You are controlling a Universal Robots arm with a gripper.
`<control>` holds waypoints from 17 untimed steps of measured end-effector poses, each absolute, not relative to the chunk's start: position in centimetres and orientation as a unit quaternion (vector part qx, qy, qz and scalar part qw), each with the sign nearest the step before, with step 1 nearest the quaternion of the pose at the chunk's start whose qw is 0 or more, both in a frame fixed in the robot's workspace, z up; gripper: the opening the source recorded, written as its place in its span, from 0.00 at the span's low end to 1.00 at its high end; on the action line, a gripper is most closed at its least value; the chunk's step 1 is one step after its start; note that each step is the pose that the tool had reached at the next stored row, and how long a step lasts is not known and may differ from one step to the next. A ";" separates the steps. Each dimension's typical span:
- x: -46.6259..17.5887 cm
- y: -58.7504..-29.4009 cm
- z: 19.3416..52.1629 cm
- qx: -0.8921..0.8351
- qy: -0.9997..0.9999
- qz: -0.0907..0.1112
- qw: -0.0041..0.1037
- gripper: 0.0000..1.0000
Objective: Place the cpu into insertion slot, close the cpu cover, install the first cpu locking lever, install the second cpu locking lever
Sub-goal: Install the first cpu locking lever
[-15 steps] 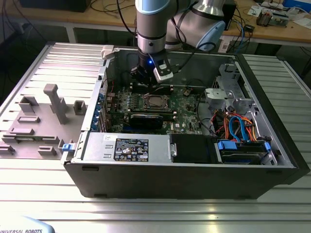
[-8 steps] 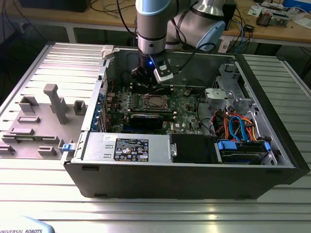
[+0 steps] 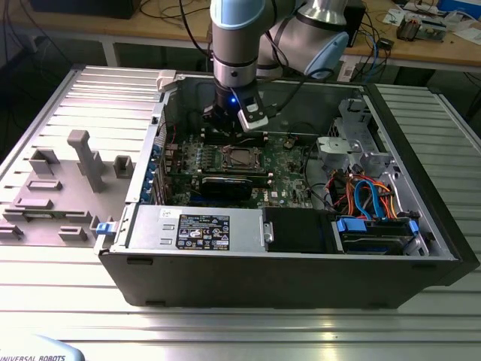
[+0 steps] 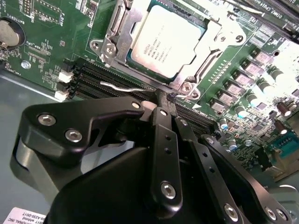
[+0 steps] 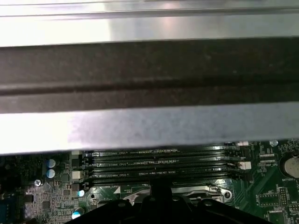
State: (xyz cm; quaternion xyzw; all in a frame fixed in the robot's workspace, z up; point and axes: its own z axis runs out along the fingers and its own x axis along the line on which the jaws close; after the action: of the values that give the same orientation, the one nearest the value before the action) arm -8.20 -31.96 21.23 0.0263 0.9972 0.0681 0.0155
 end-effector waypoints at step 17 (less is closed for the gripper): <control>-6.2 -31.9 22.5 0.025 0.997 0.068 0.015 0.11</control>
State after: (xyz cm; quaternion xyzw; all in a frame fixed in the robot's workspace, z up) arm -6.25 -31.86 22.50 0.0248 0.9973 0.0679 0.0152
